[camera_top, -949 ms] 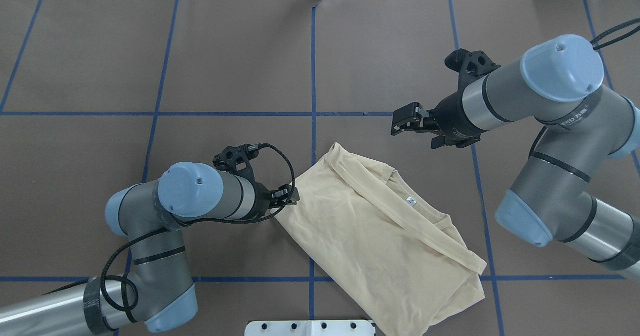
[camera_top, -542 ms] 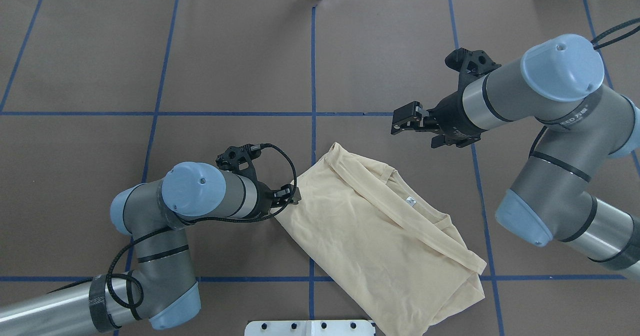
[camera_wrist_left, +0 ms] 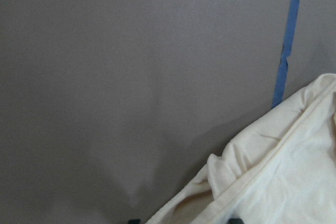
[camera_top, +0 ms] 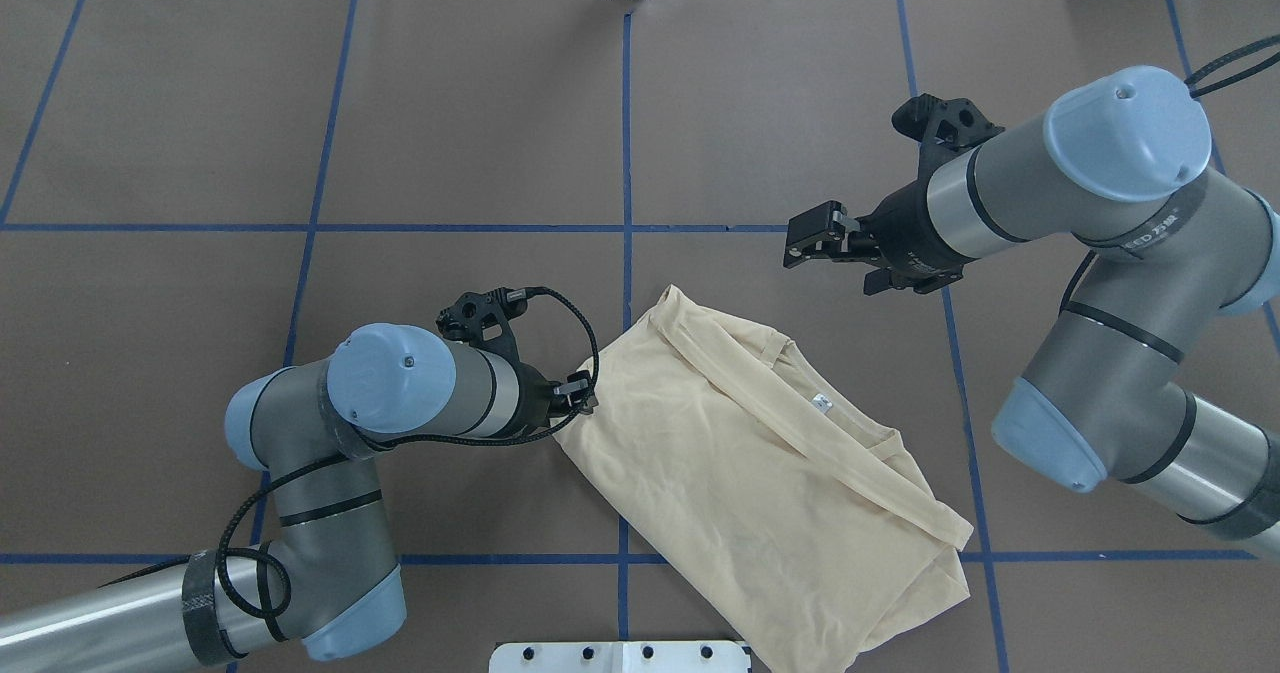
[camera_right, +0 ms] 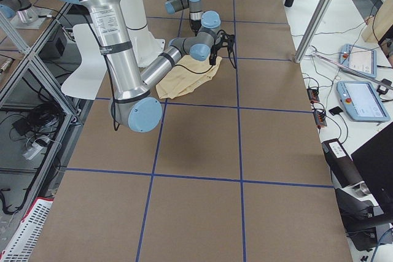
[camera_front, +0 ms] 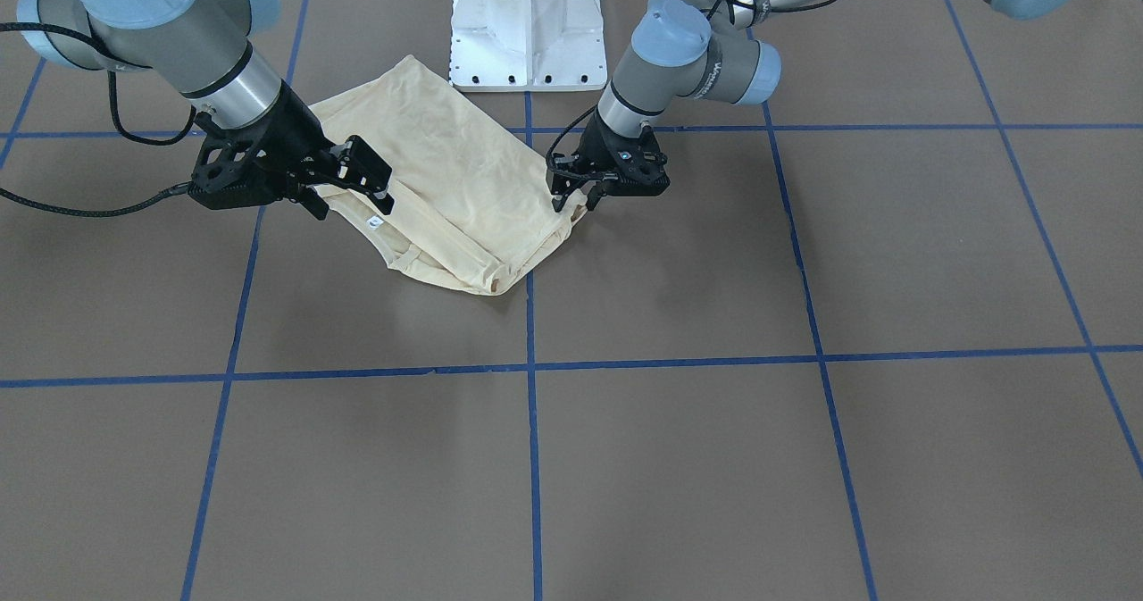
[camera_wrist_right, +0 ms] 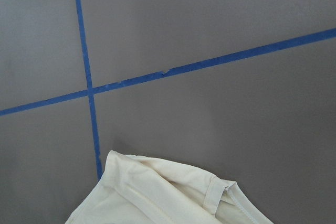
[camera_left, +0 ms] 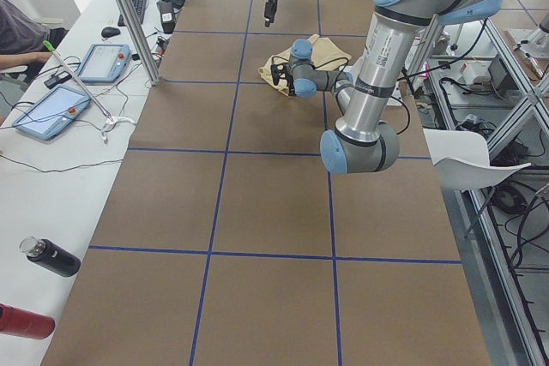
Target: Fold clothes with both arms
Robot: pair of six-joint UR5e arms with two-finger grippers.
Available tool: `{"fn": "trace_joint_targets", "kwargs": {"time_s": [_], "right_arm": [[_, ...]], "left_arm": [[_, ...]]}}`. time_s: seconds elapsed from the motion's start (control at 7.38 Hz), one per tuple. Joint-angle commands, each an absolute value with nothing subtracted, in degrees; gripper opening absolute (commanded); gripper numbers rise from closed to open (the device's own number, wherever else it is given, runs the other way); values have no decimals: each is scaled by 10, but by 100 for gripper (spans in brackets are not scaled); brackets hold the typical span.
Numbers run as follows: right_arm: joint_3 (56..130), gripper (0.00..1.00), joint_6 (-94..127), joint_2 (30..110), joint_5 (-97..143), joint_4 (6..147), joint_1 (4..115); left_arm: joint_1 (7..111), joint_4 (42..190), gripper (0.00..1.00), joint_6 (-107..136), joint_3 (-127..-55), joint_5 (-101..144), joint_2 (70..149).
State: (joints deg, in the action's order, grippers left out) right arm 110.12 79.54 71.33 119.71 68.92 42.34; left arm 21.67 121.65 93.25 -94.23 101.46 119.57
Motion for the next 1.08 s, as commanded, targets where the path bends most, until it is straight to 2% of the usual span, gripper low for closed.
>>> {"fn": "trace_joint_targets", "kwargs": {"time_s": [0.0,0.54,0.95], "right_arm": [[1101,100,795,715,1197,690,425],[1100,100,795,715,1199,690,428],[1100,100,795,714,1200,690,432]], "left_arm": [[217,1210,0,935,-944,1016,1202],[255,1207,0,942,-939,1016,1217],[298,1217,0,940,-821,1013,1305]]}}
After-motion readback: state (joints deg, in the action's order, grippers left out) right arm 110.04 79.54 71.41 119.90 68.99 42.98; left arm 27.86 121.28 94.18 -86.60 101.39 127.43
